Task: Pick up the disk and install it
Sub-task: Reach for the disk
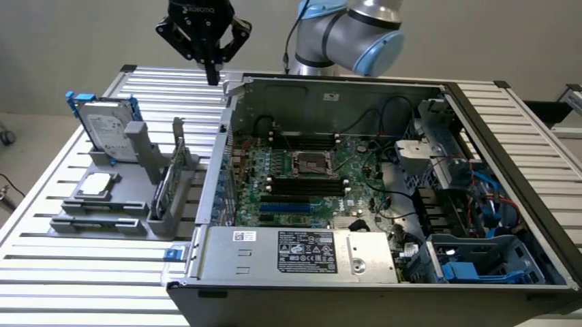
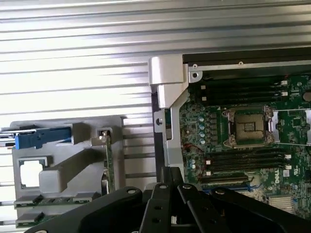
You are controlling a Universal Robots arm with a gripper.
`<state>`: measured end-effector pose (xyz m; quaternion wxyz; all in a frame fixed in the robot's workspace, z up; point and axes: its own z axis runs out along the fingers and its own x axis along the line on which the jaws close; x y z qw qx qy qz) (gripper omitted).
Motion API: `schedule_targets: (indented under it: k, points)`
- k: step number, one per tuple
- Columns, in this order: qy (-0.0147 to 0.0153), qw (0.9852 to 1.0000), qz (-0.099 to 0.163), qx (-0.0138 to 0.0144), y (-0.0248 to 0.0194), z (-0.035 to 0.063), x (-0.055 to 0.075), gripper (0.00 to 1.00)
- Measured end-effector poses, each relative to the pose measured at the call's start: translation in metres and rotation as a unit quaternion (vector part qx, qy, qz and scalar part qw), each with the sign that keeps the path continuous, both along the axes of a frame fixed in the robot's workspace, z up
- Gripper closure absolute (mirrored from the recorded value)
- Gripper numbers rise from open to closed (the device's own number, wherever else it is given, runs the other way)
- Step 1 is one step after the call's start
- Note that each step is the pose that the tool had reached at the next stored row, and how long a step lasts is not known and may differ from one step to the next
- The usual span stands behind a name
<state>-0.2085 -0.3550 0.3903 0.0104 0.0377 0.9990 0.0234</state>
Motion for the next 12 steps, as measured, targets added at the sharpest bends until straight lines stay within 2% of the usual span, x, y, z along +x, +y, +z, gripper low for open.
schedule_targets:
  k: [12]
  points:
    - [0.0001, 1.0, 0.0, 0.0, 0.0093, -0.004, -0.055, 0.89]
